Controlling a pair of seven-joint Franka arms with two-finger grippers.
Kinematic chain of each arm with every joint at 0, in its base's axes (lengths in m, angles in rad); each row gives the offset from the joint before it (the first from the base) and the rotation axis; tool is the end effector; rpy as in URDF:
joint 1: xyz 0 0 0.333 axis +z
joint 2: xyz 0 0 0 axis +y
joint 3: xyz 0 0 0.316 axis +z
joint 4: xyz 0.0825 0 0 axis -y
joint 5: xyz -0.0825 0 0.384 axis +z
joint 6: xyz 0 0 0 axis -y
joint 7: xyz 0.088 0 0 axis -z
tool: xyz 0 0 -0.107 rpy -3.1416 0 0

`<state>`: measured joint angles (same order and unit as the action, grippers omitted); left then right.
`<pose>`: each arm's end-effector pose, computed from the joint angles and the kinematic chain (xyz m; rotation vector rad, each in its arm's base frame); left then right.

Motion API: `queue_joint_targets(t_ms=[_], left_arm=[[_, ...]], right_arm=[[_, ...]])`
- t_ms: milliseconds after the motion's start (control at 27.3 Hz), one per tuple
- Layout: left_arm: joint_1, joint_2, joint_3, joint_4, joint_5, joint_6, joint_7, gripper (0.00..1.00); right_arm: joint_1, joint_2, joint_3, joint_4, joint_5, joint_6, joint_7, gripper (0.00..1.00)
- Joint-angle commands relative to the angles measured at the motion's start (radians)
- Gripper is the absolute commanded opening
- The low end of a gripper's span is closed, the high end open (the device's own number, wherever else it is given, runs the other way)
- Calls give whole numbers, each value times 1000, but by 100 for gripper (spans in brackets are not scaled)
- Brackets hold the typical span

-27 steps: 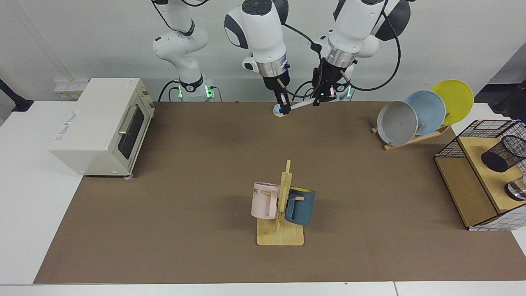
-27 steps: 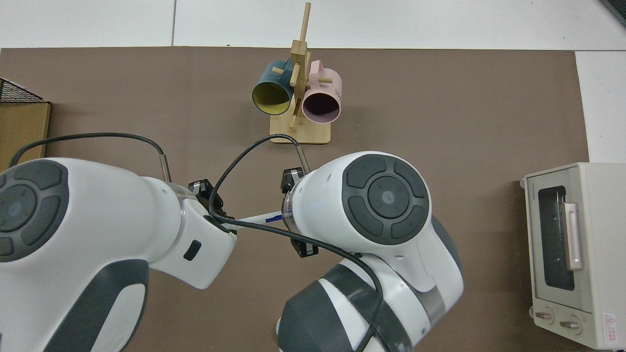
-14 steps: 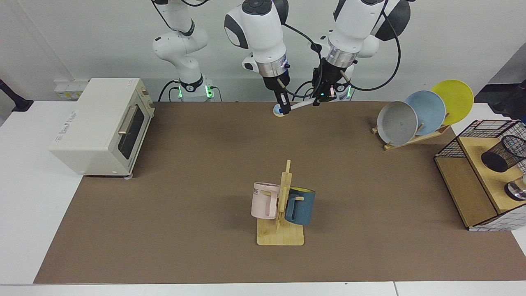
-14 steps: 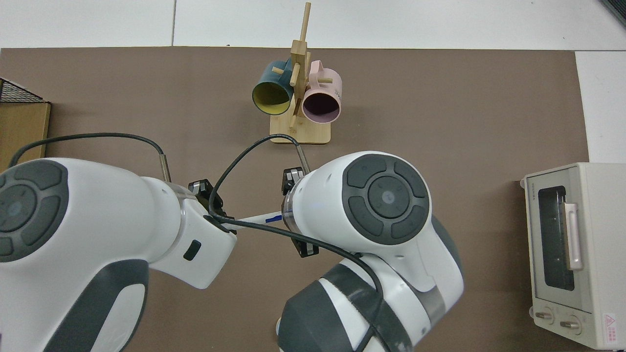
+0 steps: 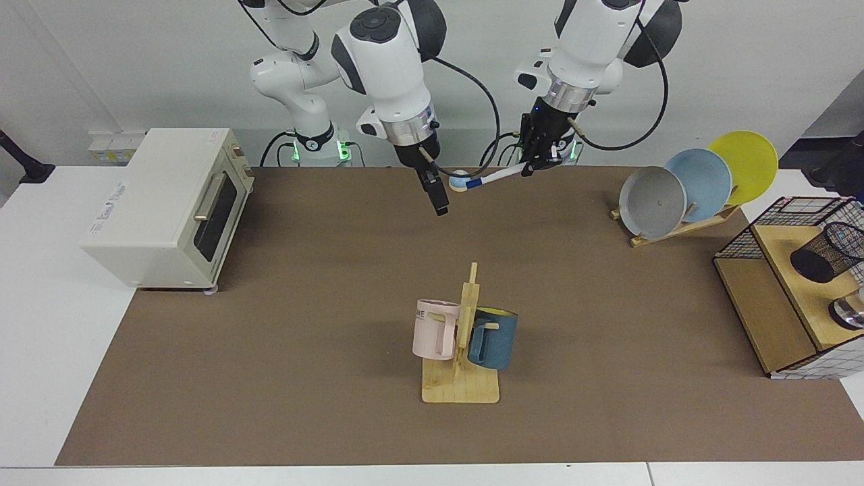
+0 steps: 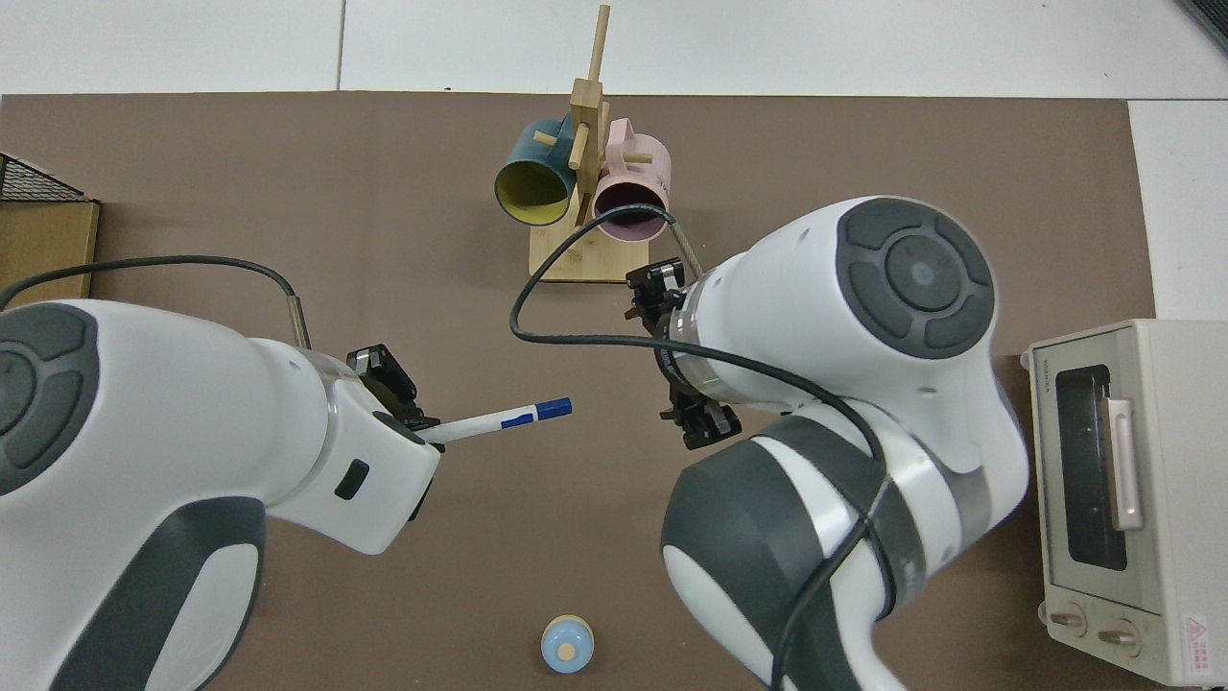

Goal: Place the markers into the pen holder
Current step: 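Pull the marker away with the left gripper while the right gripper withdraws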

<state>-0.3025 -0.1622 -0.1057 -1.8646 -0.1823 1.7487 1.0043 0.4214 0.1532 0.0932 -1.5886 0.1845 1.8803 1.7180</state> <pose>0.4650 -0.2228 0.5875 2.3075 -1.9109 0.1374 0.5385 0.3159 0.5567 -2.3745 1.7124 0.1662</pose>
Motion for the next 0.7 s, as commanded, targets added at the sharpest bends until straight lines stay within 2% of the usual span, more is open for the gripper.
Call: queue_joint_targets(t_ms=[0, 183, 440, 659], left_arm=[[34, -31, 4, -33, 18, 0, 11, 0], [66, -31, 4, -33, 61, -11, 11, 0], [102, -30, 4, -33, 93, -28, 7, 0], [146, -30, 6, -33, 139, -51, 8, 0]], right_arm=[[-73, -14, 8, -13, 0, -53, -226, 100], [-154, -15, 7, -21, -13, -90, -538, 100], [-254, -15, 8, -33, -115, -125, -1025, 100], [-329, -27, 7, -25, -154, -151, -1385, 100]])
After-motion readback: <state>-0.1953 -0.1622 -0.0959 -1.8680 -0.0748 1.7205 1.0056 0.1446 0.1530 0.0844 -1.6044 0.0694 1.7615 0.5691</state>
